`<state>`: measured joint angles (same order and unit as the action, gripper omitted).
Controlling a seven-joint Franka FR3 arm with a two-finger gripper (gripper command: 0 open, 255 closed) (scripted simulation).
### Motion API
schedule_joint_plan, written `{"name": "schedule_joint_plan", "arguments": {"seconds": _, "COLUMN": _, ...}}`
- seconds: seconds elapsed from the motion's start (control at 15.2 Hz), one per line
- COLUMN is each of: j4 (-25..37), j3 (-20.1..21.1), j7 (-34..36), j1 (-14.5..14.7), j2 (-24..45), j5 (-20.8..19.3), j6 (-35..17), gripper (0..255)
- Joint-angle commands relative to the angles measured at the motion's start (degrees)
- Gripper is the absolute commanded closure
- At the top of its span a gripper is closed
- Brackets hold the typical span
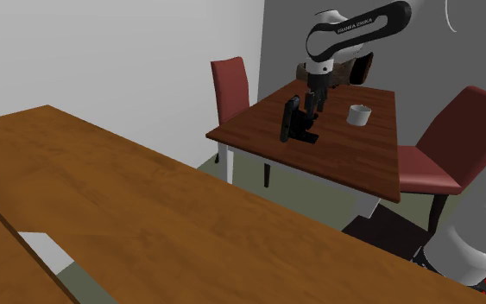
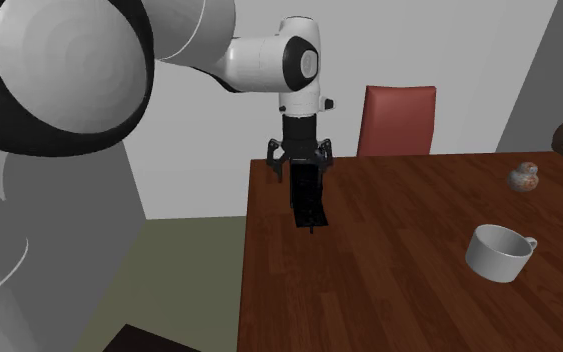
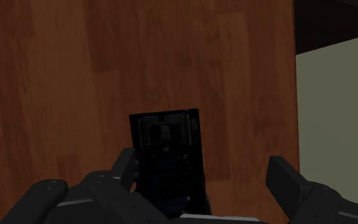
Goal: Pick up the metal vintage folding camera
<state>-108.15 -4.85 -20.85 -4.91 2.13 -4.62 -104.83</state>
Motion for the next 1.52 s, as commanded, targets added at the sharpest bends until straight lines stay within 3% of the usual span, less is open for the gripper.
{"name": "schedule_joint_plan", "arguments": {"seconds": 0.0, "j4": 4.5, "j3": -0.4, "j7": -1.3, "j1": -0.5, "j2": 4.5, "j5": -0.1, "j6": 0.4, "gripper": 0}}
{"name": "schedule_joint_plan", "arguments": {"seconds": 0.13, "j4": 7.7, "j3": -0.6, "j7": -2.1, "j1": -0.8, "j2": 7.7, "j5": -0.1, "j6": 0.6, "gripper": 0}}
{"name": "schedule_joint_plan", "arguments": {"seconds": 0.73, "j4": 3.6, "j3": -0.6, "j7": -1.7, "j1": -0.8, "j2": 9.0, "j5": -0.1, "j6": -4.9, "gripper": 0}}
{"name": "schedule_joint_plan", "arguments": {"seconds": 0.79, "j4": 3.5, "j3": -0.6, "j7": -1.7, "j1": -0.8, "j2": 9.0, "j5": -0.1, "j6": -4.9, "gripper": 255}}
{"name": "schedule_joint_plan", "arguments": {"seconds": 1.45, "j4": 4.1, "j3": -0.6, "j7": -1.8, "j1": -0.8, "j2": 8.8, "j5": -0.1, "j6": -4.2, "gripper": 255}}
